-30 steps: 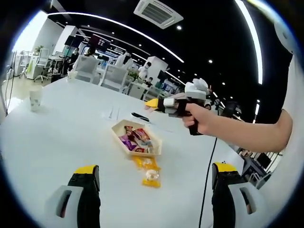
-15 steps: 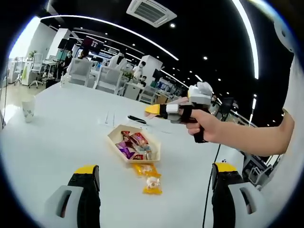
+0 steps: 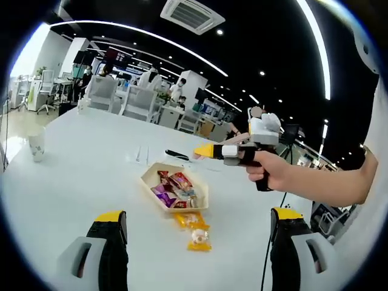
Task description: Place the target food into the container with the food tongs after gripping and lifting it, then release it inside without dropping or visibly crushing the food.
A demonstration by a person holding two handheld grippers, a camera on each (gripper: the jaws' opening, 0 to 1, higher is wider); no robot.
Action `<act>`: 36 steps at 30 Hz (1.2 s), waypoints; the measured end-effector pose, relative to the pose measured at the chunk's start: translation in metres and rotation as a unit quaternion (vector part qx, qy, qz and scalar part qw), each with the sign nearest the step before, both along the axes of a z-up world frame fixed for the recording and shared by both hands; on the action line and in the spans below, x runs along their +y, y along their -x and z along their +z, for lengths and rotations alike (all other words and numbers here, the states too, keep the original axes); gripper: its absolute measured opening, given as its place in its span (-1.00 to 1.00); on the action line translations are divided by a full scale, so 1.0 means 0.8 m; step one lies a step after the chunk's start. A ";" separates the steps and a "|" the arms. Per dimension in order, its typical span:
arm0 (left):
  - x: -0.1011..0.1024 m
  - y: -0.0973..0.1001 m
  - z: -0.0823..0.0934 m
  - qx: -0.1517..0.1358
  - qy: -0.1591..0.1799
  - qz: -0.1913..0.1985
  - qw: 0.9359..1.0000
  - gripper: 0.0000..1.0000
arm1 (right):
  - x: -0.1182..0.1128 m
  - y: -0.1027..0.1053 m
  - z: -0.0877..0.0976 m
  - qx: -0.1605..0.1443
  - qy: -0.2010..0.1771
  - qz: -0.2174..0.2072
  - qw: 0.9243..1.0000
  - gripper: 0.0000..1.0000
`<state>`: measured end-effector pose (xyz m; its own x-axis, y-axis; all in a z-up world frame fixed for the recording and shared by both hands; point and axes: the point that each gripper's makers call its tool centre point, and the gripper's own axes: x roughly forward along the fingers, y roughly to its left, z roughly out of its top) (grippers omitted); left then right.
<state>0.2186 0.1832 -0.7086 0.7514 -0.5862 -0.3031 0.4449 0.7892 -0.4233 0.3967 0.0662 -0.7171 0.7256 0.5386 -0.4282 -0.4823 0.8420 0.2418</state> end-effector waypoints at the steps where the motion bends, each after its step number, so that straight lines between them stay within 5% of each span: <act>1: 0.001 0.000 0.000 0.000 -0.001 0.000 1.000 0.98 | -0.001 -0.001 -0.003 0.002 -0.002 -0.001 1.000 -0.43; 36: -0.004 0.028 -0.004 0.004 0.001 0.011 1.000 0.99 | -0.025 0.050 -0.025 0.040 -0.018 -0.028 0.999 -0.41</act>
